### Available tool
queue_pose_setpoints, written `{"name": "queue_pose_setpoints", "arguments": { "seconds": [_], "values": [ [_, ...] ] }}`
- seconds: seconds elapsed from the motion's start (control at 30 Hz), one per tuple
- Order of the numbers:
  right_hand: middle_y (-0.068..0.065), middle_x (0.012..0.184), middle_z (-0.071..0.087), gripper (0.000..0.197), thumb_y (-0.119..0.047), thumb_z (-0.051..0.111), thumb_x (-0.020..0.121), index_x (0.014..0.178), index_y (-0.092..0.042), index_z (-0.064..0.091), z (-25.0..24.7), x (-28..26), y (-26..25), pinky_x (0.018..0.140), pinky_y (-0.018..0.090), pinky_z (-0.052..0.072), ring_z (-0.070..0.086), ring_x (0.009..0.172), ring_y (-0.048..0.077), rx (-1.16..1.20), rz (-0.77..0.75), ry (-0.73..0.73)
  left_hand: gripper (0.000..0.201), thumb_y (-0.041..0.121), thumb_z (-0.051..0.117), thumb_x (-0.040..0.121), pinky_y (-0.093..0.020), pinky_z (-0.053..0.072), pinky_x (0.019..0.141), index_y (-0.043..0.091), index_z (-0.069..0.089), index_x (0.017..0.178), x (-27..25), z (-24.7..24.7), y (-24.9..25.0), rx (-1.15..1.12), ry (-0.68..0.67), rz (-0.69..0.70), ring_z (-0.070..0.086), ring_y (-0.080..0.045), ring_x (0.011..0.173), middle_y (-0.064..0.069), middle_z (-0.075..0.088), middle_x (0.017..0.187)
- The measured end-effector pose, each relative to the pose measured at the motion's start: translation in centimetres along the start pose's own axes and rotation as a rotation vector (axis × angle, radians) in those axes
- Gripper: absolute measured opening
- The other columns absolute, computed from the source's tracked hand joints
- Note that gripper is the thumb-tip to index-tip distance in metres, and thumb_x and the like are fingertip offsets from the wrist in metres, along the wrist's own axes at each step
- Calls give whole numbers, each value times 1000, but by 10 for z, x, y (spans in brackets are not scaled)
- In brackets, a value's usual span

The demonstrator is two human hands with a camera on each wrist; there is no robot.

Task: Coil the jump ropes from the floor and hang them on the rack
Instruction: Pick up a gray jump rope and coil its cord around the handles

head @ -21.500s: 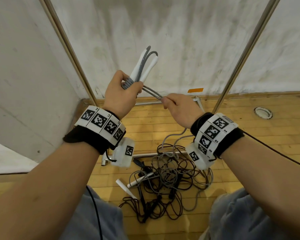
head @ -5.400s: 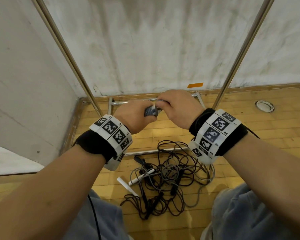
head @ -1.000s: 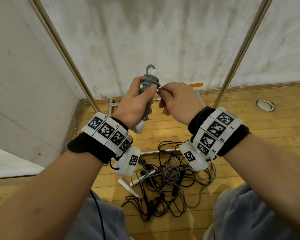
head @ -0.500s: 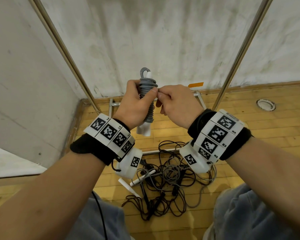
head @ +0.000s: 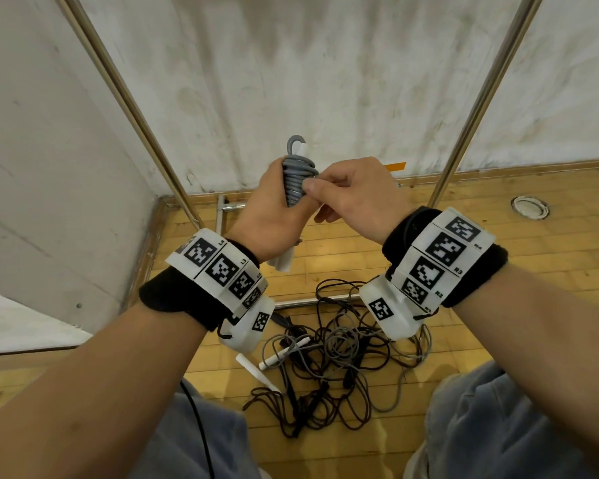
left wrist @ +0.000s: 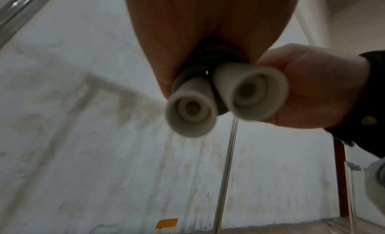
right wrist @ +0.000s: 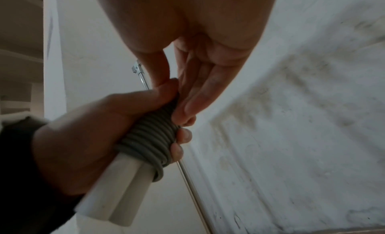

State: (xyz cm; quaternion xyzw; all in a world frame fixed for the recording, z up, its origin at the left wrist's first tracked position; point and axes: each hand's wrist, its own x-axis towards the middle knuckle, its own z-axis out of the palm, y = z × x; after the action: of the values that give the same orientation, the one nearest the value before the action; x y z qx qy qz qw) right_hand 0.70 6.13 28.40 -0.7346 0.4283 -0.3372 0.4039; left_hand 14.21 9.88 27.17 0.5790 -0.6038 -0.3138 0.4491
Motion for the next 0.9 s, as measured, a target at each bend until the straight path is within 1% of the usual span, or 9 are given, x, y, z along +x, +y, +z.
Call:
{"name": "queue_pose_setpoints", "arguments": {
  "seconds": [0.03,0.1,0.17,0.27,0.4,0.47,0.53,0.7,0.9],
  "values": [
    [0,65,68,21,-25,60,88,70,-16,67,-1,1,0,62,32,57,67,57,13,17,-10,45,23,23,58,93,-19,45,48,18,44,111,1,-3,0,-24,-2,-27,51,1,56,2,54,83],
    [-6,73,66,13,-19,60,87,75,-18,64,-4,4,0,65,21,53,66,66,11,-8,-69,169,21,20,55,95,-31,48,56,15,47,113,2,-7,2,-118,-38,-116,52,-12,62,-3,54,81],
    [-9,83,60,6,-14,63,84,81,-20,61,-4,4,0,69,11,47,61,77,7,-80,-150,185,18,15,53,95,-29,48,56,14,49,113,1,-9,3,-196,-74,-168,53,-13,61,-5,54,81],
    [-8,85,56,7,-10,65,82,85,-16,63,-1,3,2,76,22,52,60,81,10,-187,-225,167,19,11,50,95,-23,48,50,11,50,115,0,-10,6,-260,-127,-175,56,-6,59,-6,55,84],
    [-2,84,56,5,-7,63,80,84,-5,64,-4,3,3,76,37,53,59,79,18,-279,-334,176,29,12,53,95,-29,53,58,7,45,123,0,-11,7,-224,-130,-119,61,-10,70,-5,58,92],
    [-1,84,56,5,-6,62,80,84,-5,64,-5,3,4,74,38,53,59,77,19,-290,-371,198,32,13,56,94,-38,53,67,9,40,120,0,-11,7,-196,-91,-83,64,-15,77,-3,59,95],
    [1,83,58,6,-5,62,79,85,-4,65,-5,3,4,74,37,55,61,76,19,-266,-378,237,30,13,58,93,-42,54,71,10,39,117,-1,-10,6,-173,-77,-63,65,-19,81,-2,61,96],
    [8,84,64,9,-6,62,80,87,-4,67,-5,4,5,73,39,55,62,76,21,-302,-395,253,27,16,57,94,-39,56,68,9,46,117,-2,-12,7,-149,-54,-37,67,-22,86,-2,56,110],
    [6,83,62,9,-9,60,80,86,-5,65,-4,3,3,73,38,53,59,74,19,-425,-391,234,29,13,51,96,-44,56,71,1,49,123,-3,-14,8,-151,-76,-27,65,-27,91,-14,58,111]
  ]
}}
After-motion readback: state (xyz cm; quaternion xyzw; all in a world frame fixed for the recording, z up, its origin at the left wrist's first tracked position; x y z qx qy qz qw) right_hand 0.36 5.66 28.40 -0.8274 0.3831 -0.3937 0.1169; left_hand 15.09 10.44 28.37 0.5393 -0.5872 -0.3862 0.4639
